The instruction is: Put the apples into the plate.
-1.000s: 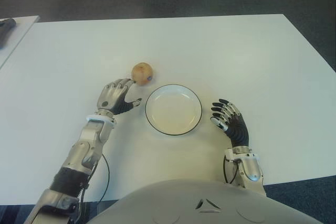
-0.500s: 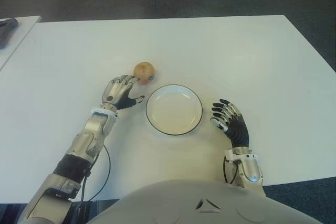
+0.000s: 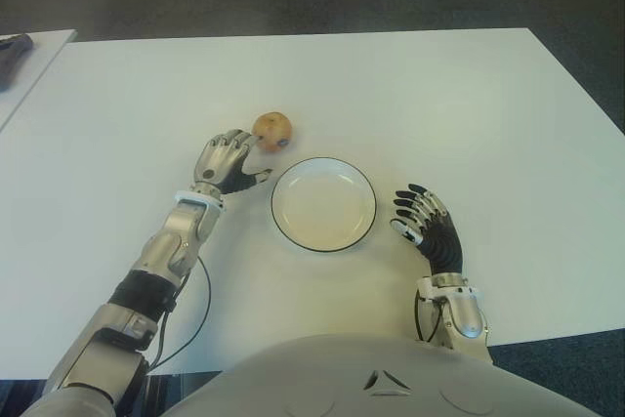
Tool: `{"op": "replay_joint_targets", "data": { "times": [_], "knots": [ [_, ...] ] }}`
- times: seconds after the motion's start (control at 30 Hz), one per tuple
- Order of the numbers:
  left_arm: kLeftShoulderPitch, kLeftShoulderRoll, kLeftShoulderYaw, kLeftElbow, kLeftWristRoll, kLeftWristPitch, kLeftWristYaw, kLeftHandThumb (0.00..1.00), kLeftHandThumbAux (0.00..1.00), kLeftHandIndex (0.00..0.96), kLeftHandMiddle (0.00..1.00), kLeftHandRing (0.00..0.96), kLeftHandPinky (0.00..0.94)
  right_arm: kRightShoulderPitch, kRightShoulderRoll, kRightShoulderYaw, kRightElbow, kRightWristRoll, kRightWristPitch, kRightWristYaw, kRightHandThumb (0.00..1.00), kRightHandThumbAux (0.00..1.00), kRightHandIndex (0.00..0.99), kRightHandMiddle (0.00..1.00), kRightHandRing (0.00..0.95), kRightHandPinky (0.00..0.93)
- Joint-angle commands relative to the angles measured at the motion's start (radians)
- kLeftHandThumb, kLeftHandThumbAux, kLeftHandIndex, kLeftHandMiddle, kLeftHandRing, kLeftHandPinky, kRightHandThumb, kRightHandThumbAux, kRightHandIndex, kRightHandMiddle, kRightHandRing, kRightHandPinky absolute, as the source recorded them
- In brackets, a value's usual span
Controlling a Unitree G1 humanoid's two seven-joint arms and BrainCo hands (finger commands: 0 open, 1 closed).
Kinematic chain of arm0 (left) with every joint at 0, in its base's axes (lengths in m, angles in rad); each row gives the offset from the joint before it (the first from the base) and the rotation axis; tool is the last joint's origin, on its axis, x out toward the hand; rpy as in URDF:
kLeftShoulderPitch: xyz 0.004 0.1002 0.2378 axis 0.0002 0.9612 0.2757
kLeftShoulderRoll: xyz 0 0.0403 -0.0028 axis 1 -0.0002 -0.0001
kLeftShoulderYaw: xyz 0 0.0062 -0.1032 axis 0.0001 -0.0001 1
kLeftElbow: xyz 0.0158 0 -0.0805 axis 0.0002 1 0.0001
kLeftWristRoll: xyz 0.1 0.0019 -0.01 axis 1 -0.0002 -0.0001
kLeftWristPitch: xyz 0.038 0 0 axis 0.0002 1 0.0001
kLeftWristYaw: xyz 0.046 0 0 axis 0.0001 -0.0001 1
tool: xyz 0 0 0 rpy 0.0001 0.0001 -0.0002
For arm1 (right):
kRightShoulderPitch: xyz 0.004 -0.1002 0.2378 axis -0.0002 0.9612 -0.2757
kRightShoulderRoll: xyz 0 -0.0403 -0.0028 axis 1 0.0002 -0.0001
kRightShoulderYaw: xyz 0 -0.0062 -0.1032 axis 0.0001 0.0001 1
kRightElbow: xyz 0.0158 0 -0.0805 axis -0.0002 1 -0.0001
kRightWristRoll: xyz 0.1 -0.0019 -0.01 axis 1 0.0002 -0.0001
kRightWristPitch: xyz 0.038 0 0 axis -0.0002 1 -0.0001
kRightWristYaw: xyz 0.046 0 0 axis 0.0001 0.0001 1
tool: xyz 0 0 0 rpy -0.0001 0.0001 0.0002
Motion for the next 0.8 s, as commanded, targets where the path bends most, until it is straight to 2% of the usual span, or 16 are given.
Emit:
{"op": "replay_joint_targets", "data": {
  "times": [0.03, 0.33, 0.6, 0.8],
  "knots": [
    [-0.021, -0.006, -0.007, 0.025, -0.003, 0.009, 0.019, 0.374, 0.366, 0.151, 0.147, 0.151, 0.204, 0.025, -0.001, -0.006, 0.075, -0.007, 0.051, -0.008, 0.586, 0.765, 0.210, 0.326, 0.313, 0.331],
    [-0.035, -0.008, -0.011, 0.037, -0.002, 0.019, 0.039, 0.369, 0.366, 0.127, 0.136, 0.147, 0.209, 0.012, -0.002, -0.011, 0.095, -0.006, 0.052, -0.010, 0.556, 0.765, 0.206, 0.313, 0.307, 0.333],
    [-0.029, -0.014, -0.010, 0.036, 0.000, 0.026, 0.077, 0.377, 0.364, 0.134, 0.147, 0.153, 0.224, 0.000, -0.013, -0.010, 0.112, -0.023, 0.058, -0.013, 0.473, 0.757, 0.204, 0.292, 0.293, 0.332],
    [-0.036, -0.027, -0.012, 0.052, 0.000, 0.031, 0.122, 0.394, 0.363, 0.146, 0.155, 0.161, 0.223, -0.011, -0.019, -0.012, 0.130, -0.022, 0.059, -0.010, 0.450, 0.747, 0.200, 0.282, 0.282, 0.321]
  ]
}}
